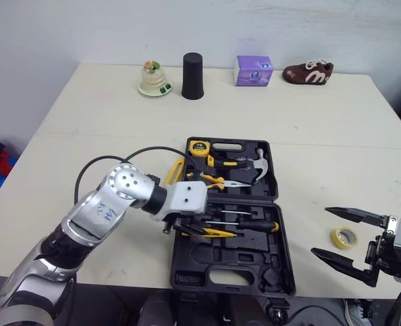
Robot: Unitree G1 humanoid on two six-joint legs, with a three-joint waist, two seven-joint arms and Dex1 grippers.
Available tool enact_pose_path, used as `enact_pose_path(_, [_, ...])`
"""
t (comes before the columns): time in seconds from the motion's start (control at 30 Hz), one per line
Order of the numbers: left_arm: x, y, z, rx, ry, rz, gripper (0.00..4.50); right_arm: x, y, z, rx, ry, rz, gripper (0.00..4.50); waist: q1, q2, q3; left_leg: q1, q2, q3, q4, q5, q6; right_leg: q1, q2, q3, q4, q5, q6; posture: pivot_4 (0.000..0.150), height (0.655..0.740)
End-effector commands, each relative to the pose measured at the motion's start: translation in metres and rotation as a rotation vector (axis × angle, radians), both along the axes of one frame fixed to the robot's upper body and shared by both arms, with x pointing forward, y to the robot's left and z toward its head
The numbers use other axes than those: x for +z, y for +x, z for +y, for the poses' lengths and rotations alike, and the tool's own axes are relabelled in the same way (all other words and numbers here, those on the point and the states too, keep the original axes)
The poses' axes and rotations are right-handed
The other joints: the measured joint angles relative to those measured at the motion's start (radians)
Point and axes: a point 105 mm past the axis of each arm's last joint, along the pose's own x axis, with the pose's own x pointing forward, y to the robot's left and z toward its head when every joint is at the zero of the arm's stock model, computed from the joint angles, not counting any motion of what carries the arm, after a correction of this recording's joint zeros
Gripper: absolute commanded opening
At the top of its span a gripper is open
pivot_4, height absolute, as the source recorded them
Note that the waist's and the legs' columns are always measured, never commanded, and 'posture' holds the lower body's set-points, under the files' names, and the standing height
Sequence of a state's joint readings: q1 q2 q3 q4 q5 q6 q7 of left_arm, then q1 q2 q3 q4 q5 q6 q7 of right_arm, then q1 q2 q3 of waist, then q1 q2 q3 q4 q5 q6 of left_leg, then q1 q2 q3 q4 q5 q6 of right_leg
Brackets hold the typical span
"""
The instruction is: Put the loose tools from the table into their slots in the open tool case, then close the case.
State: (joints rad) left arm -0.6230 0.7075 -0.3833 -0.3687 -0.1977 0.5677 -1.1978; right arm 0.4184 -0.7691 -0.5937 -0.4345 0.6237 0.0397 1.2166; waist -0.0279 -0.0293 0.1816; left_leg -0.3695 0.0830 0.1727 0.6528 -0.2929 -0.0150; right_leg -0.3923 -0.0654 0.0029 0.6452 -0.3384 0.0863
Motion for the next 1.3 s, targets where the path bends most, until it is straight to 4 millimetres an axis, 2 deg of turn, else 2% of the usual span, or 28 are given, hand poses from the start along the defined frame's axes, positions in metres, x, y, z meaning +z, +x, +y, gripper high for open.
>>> enact_pose_path(0.03, [0.010,-0.002,-0.004,-0.057,-0.145,-0.012,2.05,0.000,-0.002,-0.004,-0.002,-0.002,-0.015,4.50,0.001,0.000,0.000,0.000,0.000,0.000,0.000,0.000,0.000,0.000,0.000,0.000,0.000,0.000,0.000,0.150,0.7400])
enact_pose_path(0.1, [0.010,-0.005,-0.007,-0.089,-0.225,0.006,1.50,-0.003,-0.003,-0.007,-0.009,-0.001,-0.009,4.50,0.002,0.000,0.000,-0.001,0.000,0.000,0.000,0.000,0.000,0.000,0.000,0.000,-0.001,0.000,0.000,0.150,0.7400])
enact_pose_path(0.2, [0.004,-0.006,-0.009,-0.076,-0.281,0.066,0.08,-0.006,-0.003,-0.008,-0.013,0.002,-0.007,4.50,0.002,0.000,0.000,-0.001,0.000,0.000,0.001,0.000,0.000,0.000,0.000,0.000,-0.001,0.000,0.000,0.150,0.7400])
enact_pose_path(0.23, [0.000,-0.007,-0.009,-0.084,-0.277,0.061,0.02,-0.007,-0.003,-0.009,-0.014,0.002,-0.006,4.50,0.002,0.000,0.000,-0.001,0.000,0.000,0.001,0.000,0.001,0.000,0.000,0.000,-0.001,0.000,0.001,0.150,0.7400])
enact_pose_path(0.47, [-0.032,-0.005,-0.006,-0.060,-0.189,0.089,0.02,-0.014,-0.009,-0.011,-0.019,0.007,0.014,4.50,0.000,0.000,0.000,-0.001,0.000,0.000,0.002,0.000,0.000,0.000,0.000,0.000,0.000,0.000,0.001,0.150,0.7400])
enact_pose_path(0.6, [-0.041,0.000,-0.010,-0.027,-0.193,0.084,0.02,-0.015,-0.010,-0.013,-0.039,0.008,0.012,4.50,0.001,0.000,0.000,-0.001,0.000,0.000,0.001,0.000,0.001,0.000,0.000,0.000,-0.001,0.000,0.001,0.150,0.7400])
enact_pose_path(0.7, [-0.055,-0.005,-0.007,-0.072,-0.118,0.086,0.02,-0.015,-0.008,-0.014,-0.051,0.006,0.004,4.50,0.001,0.000,0.000,-0.001,0.000,0.000,0.001,0.000,0.001,0.000,0.000,0.000,-0.001,0.000,0.001,0.150,0.7400])
enact_pose_path(0.9, [-0.070,0.009,-0.005,0.035,-0.075,0.098,0.02,-0.014,-0.007,-0.015,-0.061,0.003,-0.005,4.50,0.001,0.002,-0.001,0.000,0.000,0.000,0.001,0.000,0.001,0.001,-0.001,0.000,-0.001,0.000,0.001,0.150,0.7400])
enact_pose_path(1.03, [-0.082,0.010,0.001,0.090,-0.031,0.142,0.02,-0.014,-0.006,-0.015,-0.066,0.005,-0.007,4.50,0.001,0.004,-0.004,0.001,-0.001,-0.001,0.001,0.000,0.003,0.003,-0.003,0.000,-0.001,0.001,0.002,0.150,0.7400])
enact_pose_path(1.2, [-0.087,0.008,0.002,0.155,-0.051,0.211,0.02,-0.014,-0.006,-0.015,-0.069,0.009,-0.007,4.50,0.001,0.009,-0.012,0.002,-0.001,-0.001,0.001,-0.004,0.009,0.004,-0.003,0.000,-0.001,0.001,0.002,0.150,0.7400])
enact_pose_path(1.27, [-0.087,0.004,0.003,0.121,-0.049,0.205,0.02,-0.014,-0.006,-0.014,-0.070,0.010,-0.007,4.50,0.001,0.010,-0.013,0.003,-0.001,-0.001,0.001,-0.004,0.009,0.004,-0.003,0.000,-0.001,0.001,0.002,0.150,0.7400])
enact_pose_path(1.3, [-0.079,0.003,0.000,0.085,-0.095,0.180,0.02,-0.014,-0.006,-0.015,-0.074,0.010,-0.008,4.50,0.000,0.010,-0.014,0.004,-0.001,-0.001,0.001,-0.004,0.009,0.006,-0.003,0.000,-0.001,0.001,0.002,0.150,0.7400])
